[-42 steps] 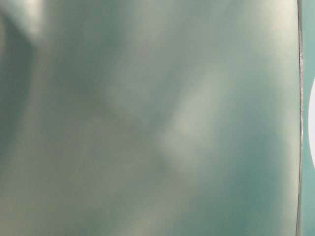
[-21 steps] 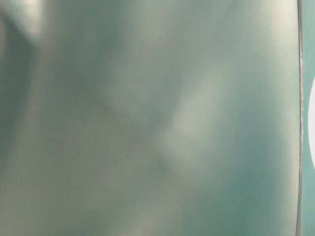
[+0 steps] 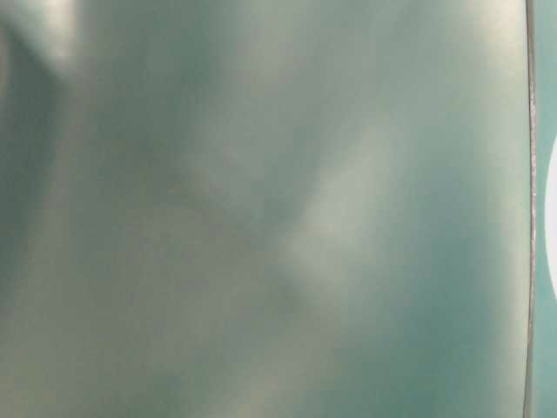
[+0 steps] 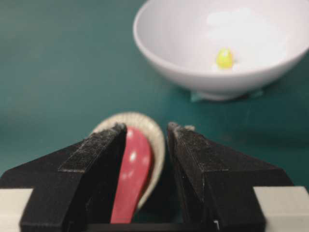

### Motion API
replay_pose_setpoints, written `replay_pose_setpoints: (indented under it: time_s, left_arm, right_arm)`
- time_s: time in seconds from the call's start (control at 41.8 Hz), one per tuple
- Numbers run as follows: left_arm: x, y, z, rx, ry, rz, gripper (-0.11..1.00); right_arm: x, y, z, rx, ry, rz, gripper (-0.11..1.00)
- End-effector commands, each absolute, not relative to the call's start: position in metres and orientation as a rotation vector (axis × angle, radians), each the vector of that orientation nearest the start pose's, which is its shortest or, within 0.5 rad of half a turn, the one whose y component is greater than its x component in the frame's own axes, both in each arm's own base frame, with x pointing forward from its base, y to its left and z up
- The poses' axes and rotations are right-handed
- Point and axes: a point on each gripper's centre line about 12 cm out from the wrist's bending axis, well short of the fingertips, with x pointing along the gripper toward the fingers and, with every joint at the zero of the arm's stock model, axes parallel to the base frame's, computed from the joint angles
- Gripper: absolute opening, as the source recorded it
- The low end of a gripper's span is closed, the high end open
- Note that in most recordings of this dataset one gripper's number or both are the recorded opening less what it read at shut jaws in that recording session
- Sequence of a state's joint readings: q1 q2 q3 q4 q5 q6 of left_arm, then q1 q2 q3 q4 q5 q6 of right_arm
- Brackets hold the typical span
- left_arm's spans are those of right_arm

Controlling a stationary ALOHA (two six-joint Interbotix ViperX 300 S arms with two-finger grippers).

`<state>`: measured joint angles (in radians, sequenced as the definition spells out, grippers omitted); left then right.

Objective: Scoop the yellow hexagonal prism block from the bowl with a spoon using the right arm.
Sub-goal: 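Close the right gripper on the pink spoon handle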

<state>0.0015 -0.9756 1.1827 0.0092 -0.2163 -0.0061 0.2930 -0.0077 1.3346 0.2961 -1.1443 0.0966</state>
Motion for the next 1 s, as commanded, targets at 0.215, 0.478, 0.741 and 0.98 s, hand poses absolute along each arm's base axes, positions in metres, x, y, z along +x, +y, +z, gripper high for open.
replay_pose_setpoints:
  time_s: [0.215,0.478,0.741,0.98]
  left_arm:
    - [0.198,0.0,0.288,0.004,-0.012,0.001,0.0]
    - [0.198,0.0,0.288,0.004,-0.012,0.001,0.0]
    - [0.198,0.0,0.288,0.004,-0.012,0.001,0.0]
    - [0.198,0.0,0.288,0.004,-0.012,0.001,0.0]
  right_arm:
    - [0.235,0.057,0.099,0.152,0.211,0.011,0.47]
    - [0.231,0.064,0.092,0.138,0.241,0.037,0.47]
    - [0.228,0.063,0.086,0.128,0.278,0.034,0.47]
    - [0.226,0.063,0.08,0.117,0.305,0.032,0.47]
